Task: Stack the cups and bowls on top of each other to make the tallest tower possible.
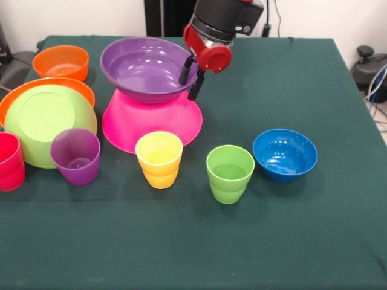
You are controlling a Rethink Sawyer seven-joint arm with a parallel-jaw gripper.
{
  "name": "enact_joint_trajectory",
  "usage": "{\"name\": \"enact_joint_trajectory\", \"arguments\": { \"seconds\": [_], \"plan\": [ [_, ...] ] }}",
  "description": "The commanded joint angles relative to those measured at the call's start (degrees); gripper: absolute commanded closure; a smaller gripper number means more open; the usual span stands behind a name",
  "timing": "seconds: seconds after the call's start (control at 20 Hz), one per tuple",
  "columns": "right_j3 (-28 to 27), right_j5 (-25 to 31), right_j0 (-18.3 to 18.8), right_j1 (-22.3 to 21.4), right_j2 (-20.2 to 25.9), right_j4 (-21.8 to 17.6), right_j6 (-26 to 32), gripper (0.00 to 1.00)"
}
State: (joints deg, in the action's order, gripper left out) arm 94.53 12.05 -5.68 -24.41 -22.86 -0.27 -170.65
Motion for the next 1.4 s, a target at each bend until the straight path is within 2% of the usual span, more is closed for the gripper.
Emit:
{"name": "enact_joint_trajectory", "arguments": {
  "seconds": [0.05,0.65,0.95,1.05,1.4],
  "plan": [
    [1.65,3.78,-0.31,2.98,8.17,2.46,-3.17,0.00],
    [1.84,3.64,-0.40,2.66,7.50,2.85,-2.75,0.00],
    [3.19,4.80,-0.03,0.55,8.17,2.43,-1.81,0.00],
    [3.58,5.07,-0.16,-0.58,7.87,1.83,-1.15,0.00],
    [6.00,7.11,3.48,-7.40,9.91,-2.08,5.49,0.00]
  ]
}}
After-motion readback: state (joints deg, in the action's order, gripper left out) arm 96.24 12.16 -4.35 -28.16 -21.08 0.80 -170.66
